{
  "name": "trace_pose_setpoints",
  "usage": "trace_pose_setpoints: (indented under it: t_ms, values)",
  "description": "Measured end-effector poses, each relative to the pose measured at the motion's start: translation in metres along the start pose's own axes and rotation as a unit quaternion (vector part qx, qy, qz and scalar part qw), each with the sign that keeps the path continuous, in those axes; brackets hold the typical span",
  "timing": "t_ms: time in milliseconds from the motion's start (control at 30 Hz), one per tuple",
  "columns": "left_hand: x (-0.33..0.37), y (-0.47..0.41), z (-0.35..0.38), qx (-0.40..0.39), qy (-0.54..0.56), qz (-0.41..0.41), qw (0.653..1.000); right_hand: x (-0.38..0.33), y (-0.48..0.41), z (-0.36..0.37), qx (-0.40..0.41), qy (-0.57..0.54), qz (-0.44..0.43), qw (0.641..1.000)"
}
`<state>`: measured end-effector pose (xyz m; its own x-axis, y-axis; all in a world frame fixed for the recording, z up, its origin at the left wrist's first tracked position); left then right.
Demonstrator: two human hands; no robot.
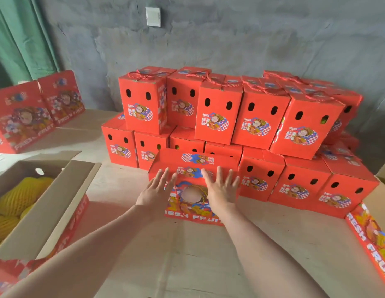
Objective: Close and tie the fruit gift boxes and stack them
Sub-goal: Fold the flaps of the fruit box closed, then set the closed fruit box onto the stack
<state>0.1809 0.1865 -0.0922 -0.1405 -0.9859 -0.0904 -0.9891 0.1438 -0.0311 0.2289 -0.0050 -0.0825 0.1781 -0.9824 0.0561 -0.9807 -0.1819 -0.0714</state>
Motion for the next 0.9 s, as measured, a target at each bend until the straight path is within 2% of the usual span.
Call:
trace_pose_setpoints:
  t_ms: [167,267,367,467,500,533,600,667,700,733,800,900]
  values:
    - [-0.009,-0.059,-0.018,-0.068,-0.019,0.005,0.998,0.011,-0.036,0.015,0.027,-0.011,-0.058,0.998]
    - [-0.015,-0.076,-0.016,-0.091,-0.018,0.012,0.996,0.018,-0.05,0.021,0.02,-0.001,-0.059,0.998]
    - [-0.015,-0.078,-0.022,-0.119,-0.021,0.015,0.993,0.016,-0.05,0.013,-0.024,-0.006,-0.043,0.999]
    - [-0.01,-0.066,-0.039,-0.164,0.013,0.019,0.986,0.009,-0.043,-0.01,-0.133,-0.011,-0.001,0.991]
    - [-0.011,-0.057,-0.046,-0.156,0.045,0.022,0.986,0.005,-0.04,-0.018,-0.15,-0.012,0.014,0.989]
    - [-0.014,-0.045,-0.053,-0.122,0.085,0.023,0.989,-0.002,-0.036,-0.026,-0.141,-0.013,0.024,0.99]
    - [-0.03,-0.01,-0.065,0.018,0.209,0.006,0.978,-0.026,-0.022,-0.037,-0.056,-0.038,0.016,0.998]
    - [-0.059,0.04,-0.077,0.167,0.349,-0.038,0.922,-0.067,0.005,-0.036,0.037,-0.143,-0.032,0.989]
    - [-0.078,0.067,-0.08,0.219,0.383,-0.059,0.895,-0.092,0.024,-0.036,0.041,-0.223,-0.059,0.972]
    - [-0.097,0.093,-0.083,0.257,0.384,-0.083,0.883,-0.12,0.044,-0.035,0.013,-0.301,-0.082,0.95]
    - [-0.14,0.134,-0.082,0.285,0.331,-0.157,0.886,-0.174,0.076,-0.032,-0.095,-0.382,-0.108,0.913]
    - [-0.196,0.178,-0.077,0.208,0.256,-0.306,0.893,-0.241,0.106,-0.031,-0.214,-0.436,-0.088,0.87]
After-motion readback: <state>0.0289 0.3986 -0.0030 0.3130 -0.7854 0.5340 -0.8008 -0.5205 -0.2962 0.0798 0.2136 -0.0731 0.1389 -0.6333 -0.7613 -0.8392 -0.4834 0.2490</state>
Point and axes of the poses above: each hand's wrist, its own y-axis away from the middle knuckle, its own z-axis out of the palm, x = y × z, the point moved 1 cm from there along -y, towards the middle knuckle
